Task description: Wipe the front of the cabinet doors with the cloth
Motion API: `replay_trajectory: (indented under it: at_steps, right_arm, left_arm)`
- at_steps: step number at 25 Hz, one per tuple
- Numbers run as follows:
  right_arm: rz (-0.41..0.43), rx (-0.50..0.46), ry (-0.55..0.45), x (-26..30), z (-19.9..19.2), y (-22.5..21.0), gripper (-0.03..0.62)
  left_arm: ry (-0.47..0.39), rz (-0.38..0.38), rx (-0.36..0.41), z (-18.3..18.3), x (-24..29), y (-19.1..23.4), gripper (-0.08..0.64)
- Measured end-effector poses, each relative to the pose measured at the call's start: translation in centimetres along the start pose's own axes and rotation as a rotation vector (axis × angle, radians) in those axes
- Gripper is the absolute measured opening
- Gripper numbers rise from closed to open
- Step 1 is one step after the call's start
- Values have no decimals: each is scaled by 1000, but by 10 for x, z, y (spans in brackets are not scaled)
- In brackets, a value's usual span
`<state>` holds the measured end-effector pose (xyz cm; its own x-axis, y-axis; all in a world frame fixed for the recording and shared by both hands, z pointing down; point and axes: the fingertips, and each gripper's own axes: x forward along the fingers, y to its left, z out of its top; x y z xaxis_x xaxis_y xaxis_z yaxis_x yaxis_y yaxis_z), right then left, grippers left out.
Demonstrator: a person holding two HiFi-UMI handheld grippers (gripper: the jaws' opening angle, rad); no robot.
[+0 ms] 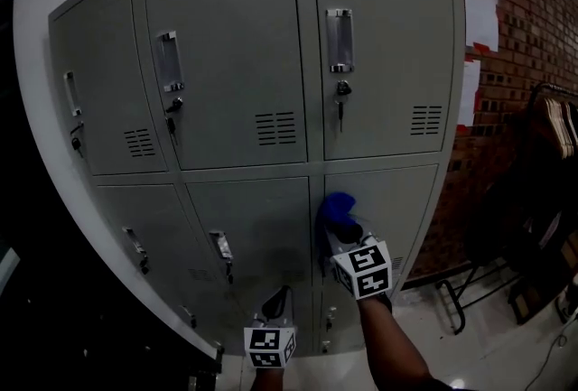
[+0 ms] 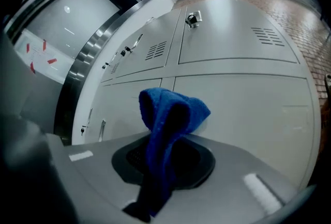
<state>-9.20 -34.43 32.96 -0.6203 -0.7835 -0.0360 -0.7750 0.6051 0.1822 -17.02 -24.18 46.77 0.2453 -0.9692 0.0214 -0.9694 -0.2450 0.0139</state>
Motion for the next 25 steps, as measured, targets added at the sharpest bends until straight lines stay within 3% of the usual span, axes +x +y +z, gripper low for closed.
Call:
replay_trajectory:
  at_steps: [8, 15, 25]
  right_arm:
    - [-33, -11, 1, -6, -1, -17, 57]
    - [-120, -11, 38, -38, -13, -75, 57]
    - [-182, -1, 77, -74, -25, -143, 58]
  left_arm:
    - [13, -39, 7, -1, 6, -2, 15]
    - [17, -114, 4, -7, 22, -38, 15]
    - [-24, -123, 3, 1, 41, -70, 15]
